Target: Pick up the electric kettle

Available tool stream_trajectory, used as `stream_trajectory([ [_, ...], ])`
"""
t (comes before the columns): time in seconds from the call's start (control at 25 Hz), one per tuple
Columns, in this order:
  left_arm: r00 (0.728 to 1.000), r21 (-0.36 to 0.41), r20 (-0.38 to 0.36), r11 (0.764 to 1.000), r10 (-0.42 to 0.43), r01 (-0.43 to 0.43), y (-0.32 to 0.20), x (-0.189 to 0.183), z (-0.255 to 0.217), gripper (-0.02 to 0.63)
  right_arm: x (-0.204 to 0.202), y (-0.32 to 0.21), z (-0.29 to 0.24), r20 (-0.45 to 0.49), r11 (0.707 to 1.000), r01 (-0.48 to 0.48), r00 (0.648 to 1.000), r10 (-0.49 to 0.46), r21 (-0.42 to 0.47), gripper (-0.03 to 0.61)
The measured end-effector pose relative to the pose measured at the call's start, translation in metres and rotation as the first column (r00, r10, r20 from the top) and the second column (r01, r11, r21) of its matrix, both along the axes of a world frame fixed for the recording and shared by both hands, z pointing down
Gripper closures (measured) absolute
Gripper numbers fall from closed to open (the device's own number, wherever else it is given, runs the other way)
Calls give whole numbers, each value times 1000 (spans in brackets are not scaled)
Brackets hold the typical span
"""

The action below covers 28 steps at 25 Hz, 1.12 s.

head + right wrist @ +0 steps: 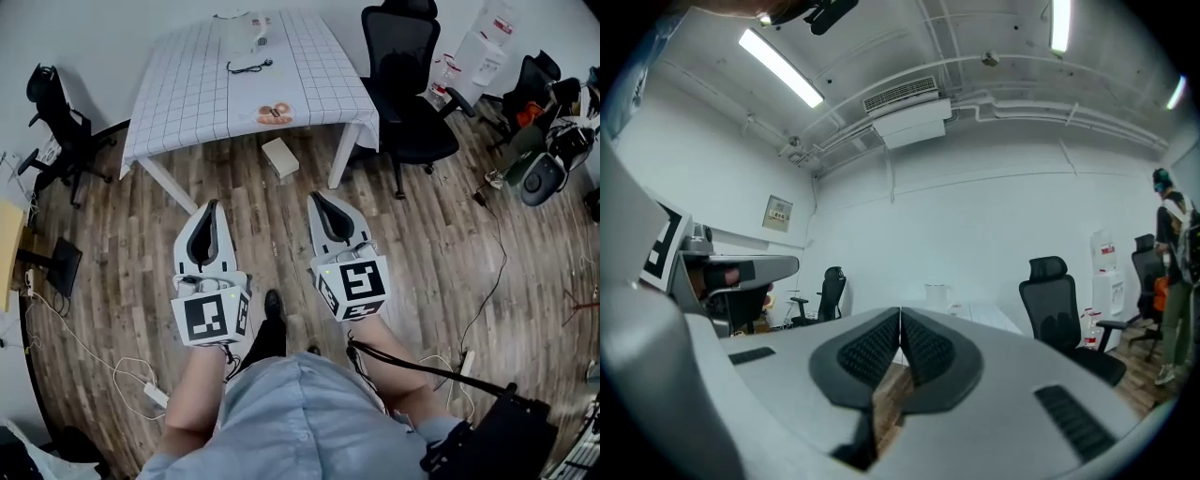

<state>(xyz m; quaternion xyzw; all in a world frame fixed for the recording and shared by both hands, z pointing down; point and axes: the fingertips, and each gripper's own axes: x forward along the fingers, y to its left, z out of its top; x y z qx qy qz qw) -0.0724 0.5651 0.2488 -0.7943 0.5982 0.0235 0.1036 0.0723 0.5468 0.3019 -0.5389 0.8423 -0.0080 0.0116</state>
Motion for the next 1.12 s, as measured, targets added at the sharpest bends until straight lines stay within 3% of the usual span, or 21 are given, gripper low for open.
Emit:
stream_trajectory([
  [0.48, 999, 88, 7, 995, 54, -54, -149, -41, -40, 614, -50, -151, -46, 7, 998, -13, 1000, 12, 59, 577],
  [1.12, 998, 0, 31, 998, 63, -63, -269, -18, 0, 614, -29, -266, -19, -12, 999, -42, 999, 42, 31, 577],
])
